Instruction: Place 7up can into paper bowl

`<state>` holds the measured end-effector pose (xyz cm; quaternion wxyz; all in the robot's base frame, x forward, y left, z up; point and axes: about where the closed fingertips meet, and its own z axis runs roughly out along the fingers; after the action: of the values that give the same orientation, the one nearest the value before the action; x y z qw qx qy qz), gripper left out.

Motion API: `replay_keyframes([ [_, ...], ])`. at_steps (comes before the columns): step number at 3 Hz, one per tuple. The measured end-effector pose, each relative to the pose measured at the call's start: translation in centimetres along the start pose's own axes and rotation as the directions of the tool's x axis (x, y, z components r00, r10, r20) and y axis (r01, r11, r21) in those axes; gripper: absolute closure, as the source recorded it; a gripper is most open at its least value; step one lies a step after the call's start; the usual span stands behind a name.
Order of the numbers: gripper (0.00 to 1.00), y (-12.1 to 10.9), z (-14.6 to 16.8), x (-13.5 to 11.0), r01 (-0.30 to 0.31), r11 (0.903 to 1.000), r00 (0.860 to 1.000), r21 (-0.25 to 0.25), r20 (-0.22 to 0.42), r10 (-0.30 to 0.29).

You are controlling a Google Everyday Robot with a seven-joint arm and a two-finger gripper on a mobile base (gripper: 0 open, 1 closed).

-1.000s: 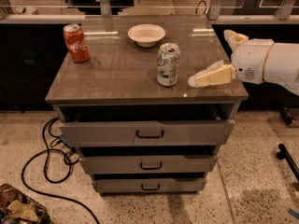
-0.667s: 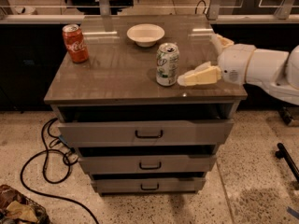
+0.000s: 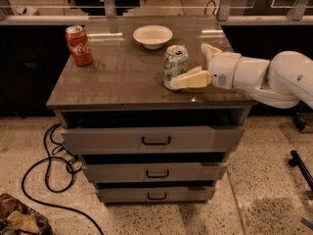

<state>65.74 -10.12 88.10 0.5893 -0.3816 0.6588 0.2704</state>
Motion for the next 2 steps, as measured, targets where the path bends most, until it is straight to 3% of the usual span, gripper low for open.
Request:
replay_keyframes([
  [1, 0.16, -0.23, 2.40, 0.33, -0.030, 0.9993, 0.999, -0.023, 0.023, 0.030],
  [2, 0.40, -0.08, 2.52, 0.27, -0.028, 0.9993, 0.999, -0.026, 0.023, 0.029],
])
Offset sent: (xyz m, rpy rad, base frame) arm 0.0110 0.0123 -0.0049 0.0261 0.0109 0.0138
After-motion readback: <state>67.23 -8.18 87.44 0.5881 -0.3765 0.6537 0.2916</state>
